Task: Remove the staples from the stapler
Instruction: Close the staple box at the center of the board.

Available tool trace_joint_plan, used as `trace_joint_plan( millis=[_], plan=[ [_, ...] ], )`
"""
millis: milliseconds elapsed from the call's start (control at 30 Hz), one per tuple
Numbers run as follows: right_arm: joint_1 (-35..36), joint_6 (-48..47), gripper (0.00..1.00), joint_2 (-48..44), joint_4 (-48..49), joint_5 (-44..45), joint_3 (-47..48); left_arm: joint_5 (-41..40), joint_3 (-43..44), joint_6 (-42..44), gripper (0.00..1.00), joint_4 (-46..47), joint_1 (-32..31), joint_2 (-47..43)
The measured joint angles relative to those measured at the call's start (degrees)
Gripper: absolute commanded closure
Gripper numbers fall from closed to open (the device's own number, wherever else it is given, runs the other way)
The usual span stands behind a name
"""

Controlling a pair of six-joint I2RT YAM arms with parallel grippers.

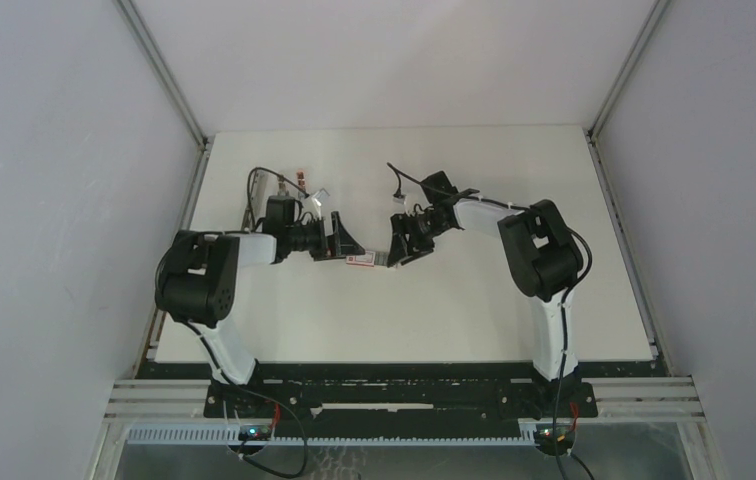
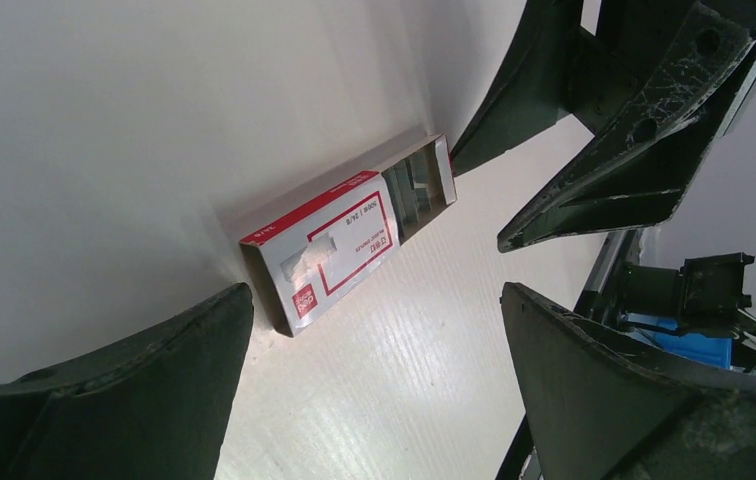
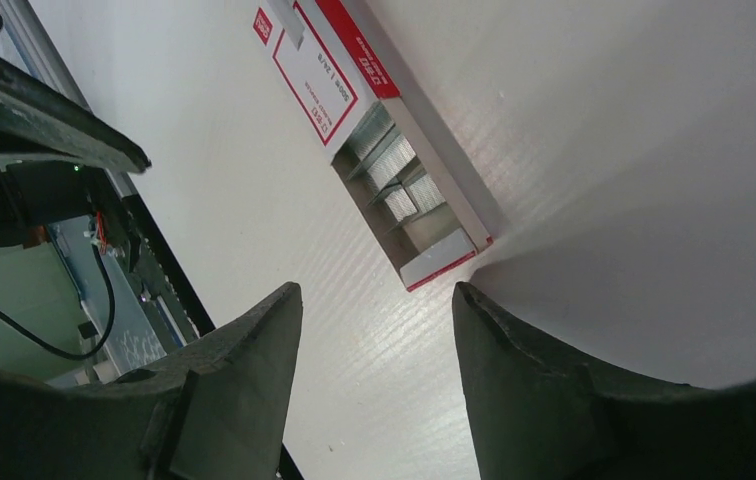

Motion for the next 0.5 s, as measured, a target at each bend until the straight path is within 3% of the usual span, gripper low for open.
trace_joint_plan(
  millis=[500],
  plan=[
    [0.92, 3.37, 0.44, 3.69, 1.88, -2.25, 4.07, 0.42, 0.98, -0.02, 0.00, -0.13, -0.66, 1.01]
  ],
)
